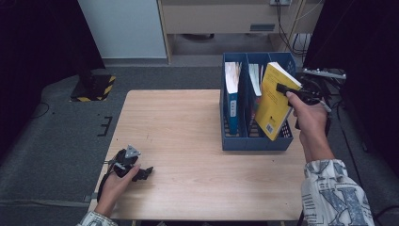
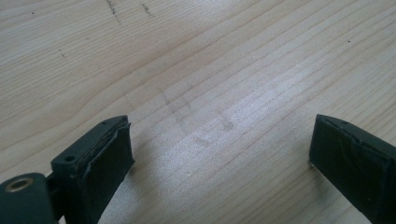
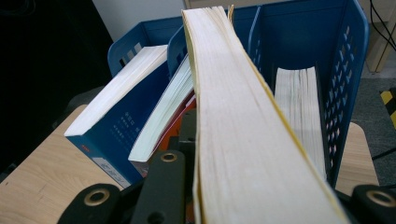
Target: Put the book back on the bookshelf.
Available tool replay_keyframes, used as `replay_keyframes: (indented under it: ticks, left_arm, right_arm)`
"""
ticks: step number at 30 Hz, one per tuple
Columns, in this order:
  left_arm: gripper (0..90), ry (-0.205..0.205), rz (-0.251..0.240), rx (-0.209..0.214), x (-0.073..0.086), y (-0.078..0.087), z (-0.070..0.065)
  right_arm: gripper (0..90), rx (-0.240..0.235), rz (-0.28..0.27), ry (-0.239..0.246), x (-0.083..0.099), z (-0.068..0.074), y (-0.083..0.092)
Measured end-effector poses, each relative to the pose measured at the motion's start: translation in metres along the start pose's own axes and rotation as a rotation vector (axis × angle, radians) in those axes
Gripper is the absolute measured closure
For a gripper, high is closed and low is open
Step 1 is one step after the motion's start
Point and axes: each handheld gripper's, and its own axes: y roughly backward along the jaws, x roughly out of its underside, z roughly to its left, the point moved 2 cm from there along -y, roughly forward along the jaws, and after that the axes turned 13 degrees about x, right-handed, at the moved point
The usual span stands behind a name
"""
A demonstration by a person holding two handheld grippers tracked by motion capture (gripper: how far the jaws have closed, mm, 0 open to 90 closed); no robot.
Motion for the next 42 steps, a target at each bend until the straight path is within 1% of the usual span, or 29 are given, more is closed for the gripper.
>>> replay_keyframes:
  ticks: [10,13,16,23,27,32,42]
  left_arm:
    - [5.0,0.002,-0.005,0.0,0.0,0.0,0.0]
    - [5.0,0.0,-0.004,0.0,0.0,0.0,0.0]
    - [5.0,0.0,-0.003,0.0,0.0,0.0,0.001]
    - [5.0,-0.001,-0.003,0.001,0.0,0.0,0.001]
    - [5.0,0.0,-0.003,0.0,0.0,0.0,0.0]
    - [5.0,0.001,-0.006,0.0,0.0,0.0,0.0]
    - [5.0,-0.003,-0.001,0.0,-0.001,-0.001,0.0]
  right_arm:
    - [75.0,0.018,-0.014,-0.005,-0.004,0.004,-0.005]
    - [75.0,0.034,-0.028,-0.025,-0.005,0.003,-0.007]
    - [75.0,0.037,-0.037,-0.04,-0.006,0.003,-0.009]
    - [75.0,0.051,-0.046,-0.044,-0.009,0.005,-0.012]
    - [75.0,0.058,-0.048,-0.031,-0.009,0.009,-0.013]
    - [75.0,0.066,-0.049,-0.033,-0.011,0.012,-0.016]
    - [75.0,0.076,-0.049,-0.033,-0.017,0.015,-0.021]
